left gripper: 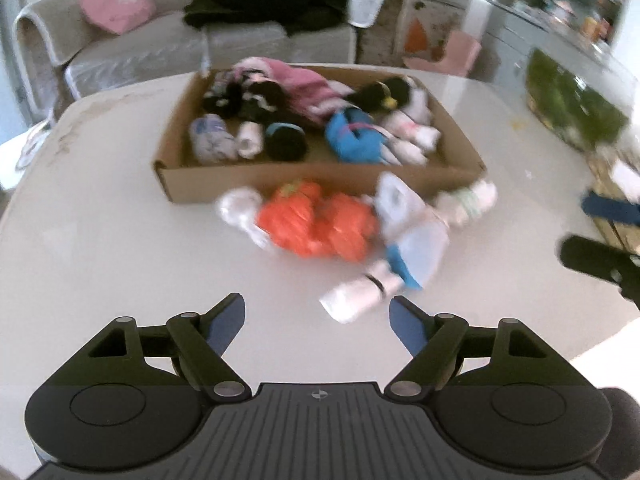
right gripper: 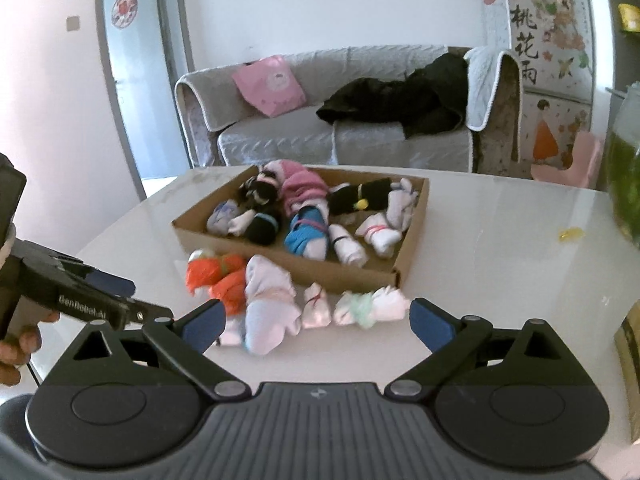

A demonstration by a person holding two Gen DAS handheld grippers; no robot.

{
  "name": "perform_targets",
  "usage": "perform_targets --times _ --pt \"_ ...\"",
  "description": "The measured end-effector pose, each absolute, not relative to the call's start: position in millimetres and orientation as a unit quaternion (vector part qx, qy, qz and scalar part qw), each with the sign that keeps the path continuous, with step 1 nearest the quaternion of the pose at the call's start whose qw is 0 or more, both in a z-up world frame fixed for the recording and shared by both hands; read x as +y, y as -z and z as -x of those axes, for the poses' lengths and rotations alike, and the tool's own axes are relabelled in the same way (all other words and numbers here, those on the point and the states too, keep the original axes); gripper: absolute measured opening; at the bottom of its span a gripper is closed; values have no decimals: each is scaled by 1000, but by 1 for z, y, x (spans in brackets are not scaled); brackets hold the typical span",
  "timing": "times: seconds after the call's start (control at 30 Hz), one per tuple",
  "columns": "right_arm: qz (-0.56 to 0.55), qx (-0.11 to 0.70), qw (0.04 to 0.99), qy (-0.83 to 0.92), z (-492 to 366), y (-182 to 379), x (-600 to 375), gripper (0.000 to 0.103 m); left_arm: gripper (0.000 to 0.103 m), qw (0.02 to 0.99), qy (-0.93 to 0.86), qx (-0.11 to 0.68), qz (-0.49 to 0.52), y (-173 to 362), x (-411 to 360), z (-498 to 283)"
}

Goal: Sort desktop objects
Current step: 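Move both open tools back over the remaining bundles on the table, then grasp the white black-banded bundle with the left tool while the right grasps the large white bundle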

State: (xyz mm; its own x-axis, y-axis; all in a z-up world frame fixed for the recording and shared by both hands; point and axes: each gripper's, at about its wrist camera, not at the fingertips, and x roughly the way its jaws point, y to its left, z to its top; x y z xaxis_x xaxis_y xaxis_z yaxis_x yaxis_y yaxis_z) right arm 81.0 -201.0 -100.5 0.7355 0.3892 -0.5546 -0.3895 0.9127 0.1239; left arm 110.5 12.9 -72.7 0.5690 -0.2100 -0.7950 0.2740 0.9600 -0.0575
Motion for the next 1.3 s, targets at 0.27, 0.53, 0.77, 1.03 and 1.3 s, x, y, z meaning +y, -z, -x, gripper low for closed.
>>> perform_targets --times 0.27,0.53,0.77,1.03,1.3 --pt "18 300 925 -233 -107 102 -177 98 84 875 179 443 -71 101 -8 -113" --pt "42 316 909 -269 -145 124 -152 90 85 876 194 440 -51 122 -8 -134" --pt "52 341 889 -302 -145 142 -141 82 85 879 215 421 -57 124 -13 -130" --pt "51 375 871 -314 -158 160 -133 58 84 881 232 404 -84 127 -23 -122" --pt "18 390 865 -315 -157 164 -151 46 68 883 239 395 -86 127 -24 -123"
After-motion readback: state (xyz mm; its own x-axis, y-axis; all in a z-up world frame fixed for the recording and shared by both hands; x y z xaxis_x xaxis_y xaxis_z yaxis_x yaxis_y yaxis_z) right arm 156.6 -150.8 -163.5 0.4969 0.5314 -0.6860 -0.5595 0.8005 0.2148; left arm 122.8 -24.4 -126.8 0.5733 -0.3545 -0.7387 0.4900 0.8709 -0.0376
